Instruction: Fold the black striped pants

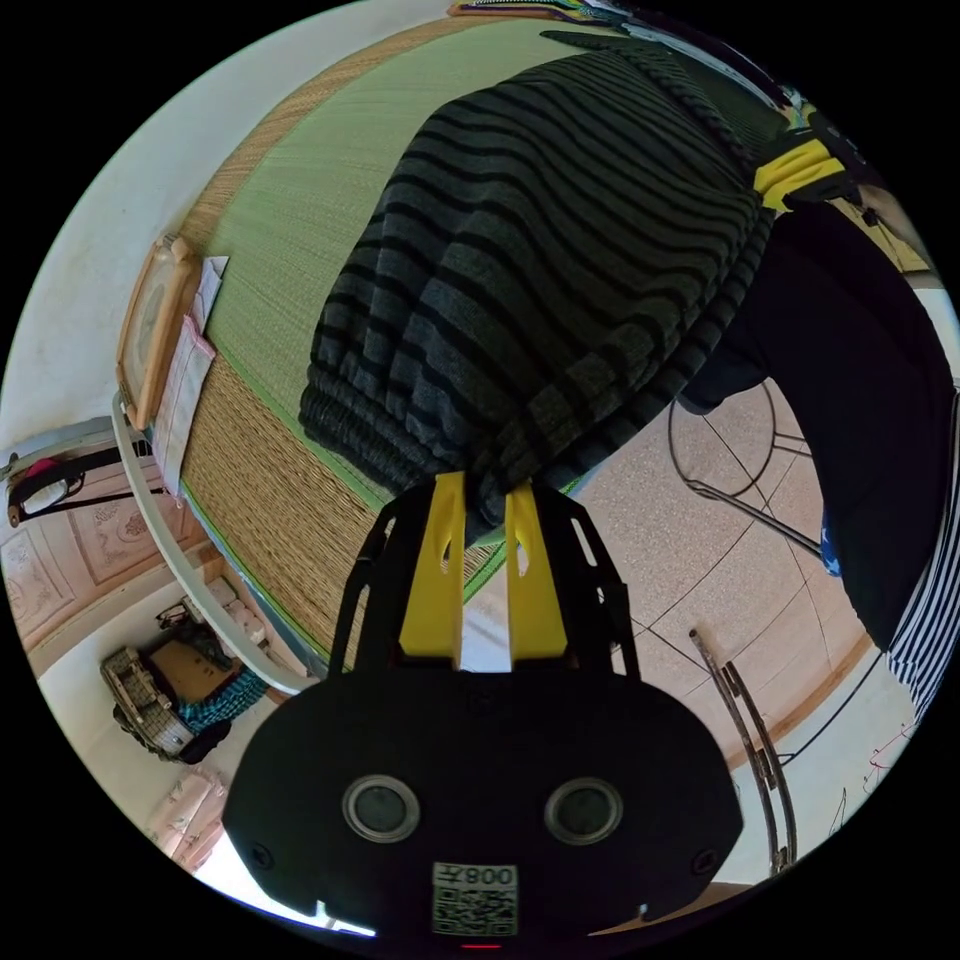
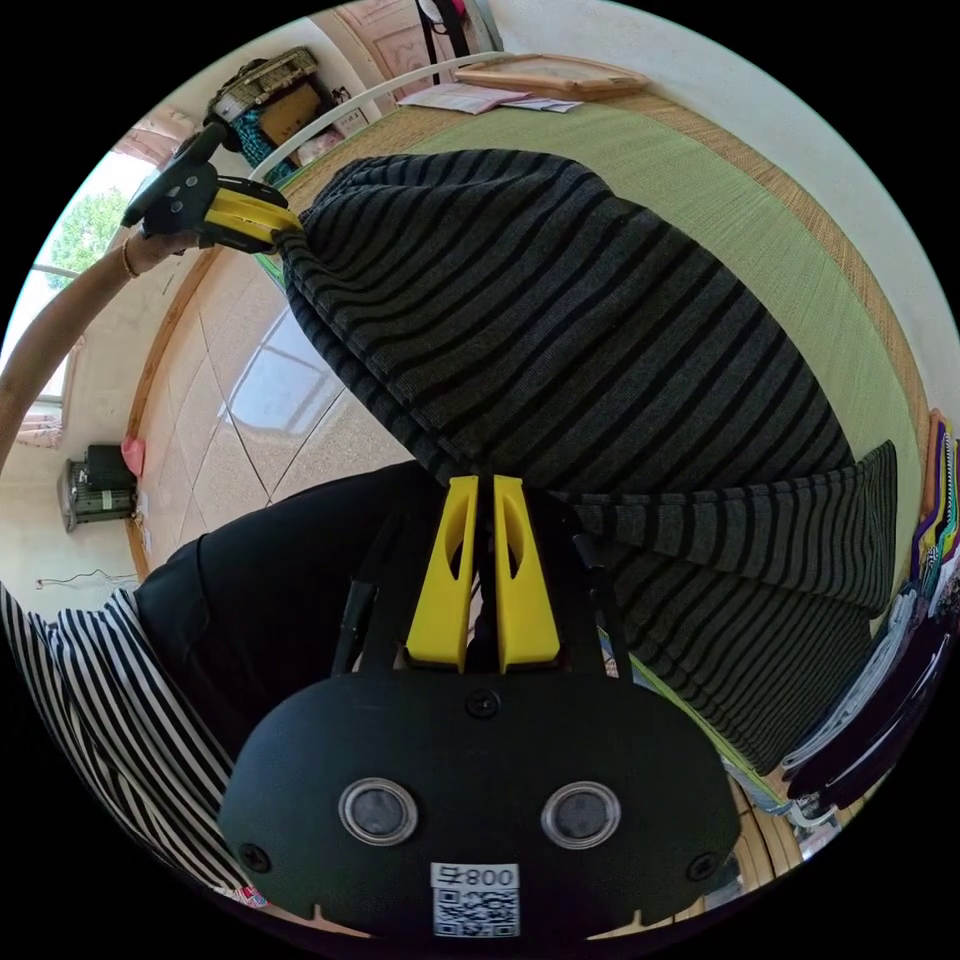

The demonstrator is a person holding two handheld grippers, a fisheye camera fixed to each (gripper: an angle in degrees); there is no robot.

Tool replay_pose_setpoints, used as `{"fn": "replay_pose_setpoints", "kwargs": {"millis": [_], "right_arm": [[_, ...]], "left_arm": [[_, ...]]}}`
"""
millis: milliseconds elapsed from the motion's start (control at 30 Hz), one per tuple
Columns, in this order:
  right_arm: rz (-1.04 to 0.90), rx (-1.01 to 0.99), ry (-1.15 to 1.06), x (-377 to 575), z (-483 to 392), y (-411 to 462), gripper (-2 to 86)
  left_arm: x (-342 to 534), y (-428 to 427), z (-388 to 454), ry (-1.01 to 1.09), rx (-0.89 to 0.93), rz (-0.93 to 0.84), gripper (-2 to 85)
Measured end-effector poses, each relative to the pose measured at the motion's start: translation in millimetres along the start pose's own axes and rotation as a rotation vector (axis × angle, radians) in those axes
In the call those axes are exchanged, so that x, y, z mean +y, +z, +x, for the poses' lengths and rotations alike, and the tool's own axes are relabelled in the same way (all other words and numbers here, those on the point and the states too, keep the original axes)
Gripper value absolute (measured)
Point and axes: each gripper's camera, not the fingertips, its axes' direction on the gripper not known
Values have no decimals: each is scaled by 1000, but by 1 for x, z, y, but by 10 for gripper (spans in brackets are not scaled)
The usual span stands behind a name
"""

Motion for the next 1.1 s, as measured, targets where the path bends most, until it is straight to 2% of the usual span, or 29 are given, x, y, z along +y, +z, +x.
{"fn": "replay_pose_setpoints", "kwargs": {"millis": [167, 367, 533, 600, 667, 800, 933, 1100], "right_arm": [[-4, 13, -9, -1, 10, 14, 30], [16, 30, -12, 3, 25, 29, 31], [37, 9, 9, 10, 44, 39, 31], [43, 2, 18, 12, 51, 42, 31], [46, -10, 32, 15, 59, 43, 31], [70, -73, 89, 26, 80, 45, 30], [126, -206, 184, 45, 110, 46, 21], [173, -301, 286, 72, 143, 40, 6]], "left_arm": [[4, 10, -4, -10, 8, 31, 77], [33, 17, -37, -177, 234, 161, 69], [48, 27, -54, -326, 519, 475, 22], [34, 38, -50, -337, 587, 515, 12], [15, 52, -43, -347, 619, 496, 7], [-16, 94, -25, -393, 581, 323, 3], [-15, 113, -31, -487, 657, 372, 1], [-26, 119, -35, -489, 649, 371, 0]]}}
